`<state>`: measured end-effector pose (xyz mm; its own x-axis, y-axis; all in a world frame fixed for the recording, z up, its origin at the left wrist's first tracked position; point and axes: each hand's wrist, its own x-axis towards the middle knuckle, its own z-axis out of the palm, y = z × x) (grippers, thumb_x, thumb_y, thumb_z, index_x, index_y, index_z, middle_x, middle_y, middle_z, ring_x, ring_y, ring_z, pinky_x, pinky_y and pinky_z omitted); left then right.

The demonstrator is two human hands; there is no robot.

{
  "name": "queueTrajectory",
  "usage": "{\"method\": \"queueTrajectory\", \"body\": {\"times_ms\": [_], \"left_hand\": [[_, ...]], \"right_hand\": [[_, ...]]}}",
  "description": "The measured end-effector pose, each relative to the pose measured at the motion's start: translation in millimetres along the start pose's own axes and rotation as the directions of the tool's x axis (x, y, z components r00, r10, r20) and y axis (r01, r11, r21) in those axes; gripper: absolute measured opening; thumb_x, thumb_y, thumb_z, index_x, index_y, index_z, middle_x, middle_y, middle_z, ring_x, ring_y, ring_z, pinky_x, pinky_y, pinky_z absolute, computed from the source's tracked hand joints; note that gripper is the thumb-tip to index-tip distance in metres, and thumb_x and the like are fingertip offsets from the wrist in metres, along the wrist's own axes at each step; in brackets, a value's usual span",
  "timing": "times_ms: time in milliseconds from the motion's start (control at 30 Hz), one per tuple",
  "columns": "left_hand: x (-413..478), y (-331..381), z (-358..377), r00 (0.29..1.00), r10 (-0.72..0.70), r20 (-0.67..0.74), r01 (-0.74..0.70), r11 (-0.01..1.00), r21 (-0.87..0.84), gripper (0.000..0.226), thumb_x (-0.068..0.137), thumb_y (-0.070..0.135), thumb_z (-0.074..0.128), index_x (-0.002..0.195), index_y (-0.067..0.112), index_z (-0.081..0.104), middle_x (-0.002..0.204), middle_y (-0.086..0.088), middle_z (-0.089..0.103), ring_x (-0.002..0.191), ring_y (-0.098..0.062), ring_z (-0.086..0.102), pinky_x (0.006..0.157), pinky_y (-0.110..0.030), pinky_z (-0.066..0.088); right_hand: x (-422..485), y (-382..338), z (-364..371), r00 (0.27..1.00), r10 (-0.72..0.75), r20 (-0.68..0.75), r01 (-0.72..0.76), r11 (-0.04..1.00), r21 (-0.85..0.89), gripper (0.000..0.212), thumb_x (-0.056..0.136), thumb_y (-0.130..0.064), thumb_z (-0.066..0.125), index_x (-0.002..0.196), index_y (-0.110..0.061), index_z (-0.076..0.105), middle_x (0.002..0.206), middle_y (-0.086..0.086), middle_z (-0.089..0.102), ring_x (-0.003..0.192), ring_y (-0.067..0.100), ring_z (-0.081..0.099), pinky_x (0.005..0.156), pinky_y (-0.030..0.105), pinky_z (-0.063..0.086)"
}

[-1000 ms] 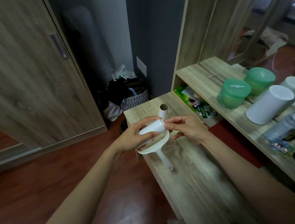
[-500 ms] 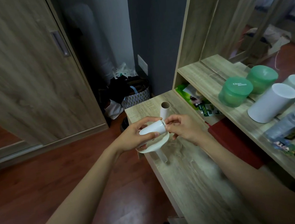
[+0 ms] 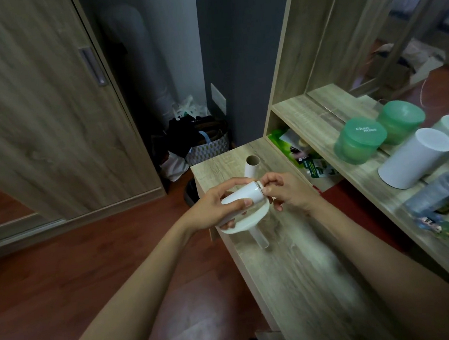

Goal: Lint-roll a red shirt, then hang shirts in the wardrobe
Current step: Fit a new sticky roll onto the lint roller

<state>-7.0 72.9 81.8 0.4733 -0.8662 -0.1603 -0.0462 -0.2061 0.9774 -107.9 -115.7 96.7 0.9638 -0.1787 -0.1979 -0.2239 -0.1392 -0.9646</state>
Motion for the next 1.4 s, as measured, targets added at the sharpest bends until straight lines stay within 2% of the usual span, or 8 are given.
{"method": "queueTrajectory", "body": {"times_ms": [100,300,500,667,833,967,1100,1400], "left_hand": [[1.1,-3.5,3.5,1.0,-0.017,0.005,0.017,1.0,0.002,0.041,0.091,0.023,0.069,0.129,0.033,0.057,0.089,-0.014,0.067,0.062,-0.031,0.06,0.063,-0.039,0.053],[7.5,-5.6,9.7,0.999,-0.031,0.025,0.032,0.999,-0.032,0.04,0.092,0.023,0.068,0.129,0.033,0.056,0.087,-0.012,0.067,0.053,-0.026,0.058,0.061,-0.039,0.051],[9.3,-8.9,11.3,1.0,-0.015,0.017,0.015,1.0,-0.015,0.041,0.09,0.029,0.07,0.128,0.033,0.058,0.107,-0.025,0.066,0.072,-0.043,0.063,0.072,-0.061,0.051],[7.1,-8.9,8.0,0.998,-0.049,0.033,0.05,0.998,-0.035,0.047,0.081,0.04,0.074,0.126,0.041,0.058,0.111,-0.028,0.064,0.09,-0.061,0.059,0.077,-0.066,0.051],[5.6,-5.8,7.4,0.999,-0.045,0.029,0.047,0.997,-0.058,0.047,0.082,0.037,0.073,0.126,0.041,0.058,0.11,-0.026,0.066,0.09,-0.062,0.058,0.074,-0.064,0.051],[4.3,-5.5,7.8,0.999,-0.046,0.022,0.047,0.997,-0.061,0.043,0.088,0.028,0.071,0.126,0.041,0.058,0.106,-0.023,0.068,0.088,-0.062,0.059,0.076,-0.057,0.054],[4.4,-5.7,10.3,0.999,-0.038,0.019,0.039,0.997,-0.065,0.048,0.083,0.037,0.073,0.129,0.039,0.057,0.111,-0.022,0.067,0.09,-0.062,0.059,0.079,-0.065,0.051],[1.9,-3.8,10.5,1.0,-0.014,0.009,0.015,0.999,-0.044,0.05,0.08,0.042,0.072,0.128,0.039,0.057,0.113,-0.018,0.068,0.098,-0.058,0.058,0.084,-0.065,0.05]], "right_hand": [[1.2,9.6,-2.3,1.0,0.009,0.02,-0.009,1.0,0.03,0.023,0.066,-0.024,0.064,0.084,-0.009,0.061,0.072,0.009,0.054,0.056,0.012,0.051,0.041,0.02,0.042],[3.1,20.6,-8.1,0.996,0.049,0.071,-0.058,0.989,0.133,0.04,0.061,-0.035,0.066,0.087,-0.007,0.058,0.072,0.006,0.054,0.054,0.009,0.05,0.041,0.02,0.038],[1.6,19.2,-17.2,0.979,0.12,0.164,-0.141,0.983,0.12,0.052,0.071,-0.033,0.076,0.107,0.0,0.057,0.078,0.001,0.06,0.062,0.006,0.052,0.045,0.017,0.035],[5.6,12.9,-15.5,0.975,0.126,0.183,-0.152,0.979,0.137,0.021,0.079,-0.017,0.07,0.092,-0.004,0.059,0.068,-0.003,0.06,0.054,0.005,0.051,0.042,0.016,0.035],[8.1,12.3,-10.3,0.978,0.102,0.182,-0.139,0.969,0.205,0.019,0.074,-0.017,0.069,0.086,-0.008,0.057,0.063,-0.004,0.058,0.049,0.004,0.046,0.038,0.014,0.032],[8.3,16.0,-7.4,0.98,0.084,0.178,-0.128,0.96,0.251,0.035,0.064,-0.029,0.075,0.086,-0.008,0.057,0.062,-0.002,0.057,0.047,0.005,0.046,0.036,0.014,0.032],[8.5,20.6,-5.8,0.983,0.071,0.168,-0.116,0.954,0.277,0.042,0.063,-0.033,0.075,0.089,-0.007,0.055,0.067,0.002,0.055,0.047,0.005,0.046,0.036,0.014,0.033],[8.2,21.2,-3.8,0.983,0.047,0.177,-0.099,0.948,0.301,0.044,0.064,-0.033,0.074,0.091,-0.004,0.053,0.065,0.001,0.055,0.045,0.005,0.046,0.036,0.014,0.033]]}}
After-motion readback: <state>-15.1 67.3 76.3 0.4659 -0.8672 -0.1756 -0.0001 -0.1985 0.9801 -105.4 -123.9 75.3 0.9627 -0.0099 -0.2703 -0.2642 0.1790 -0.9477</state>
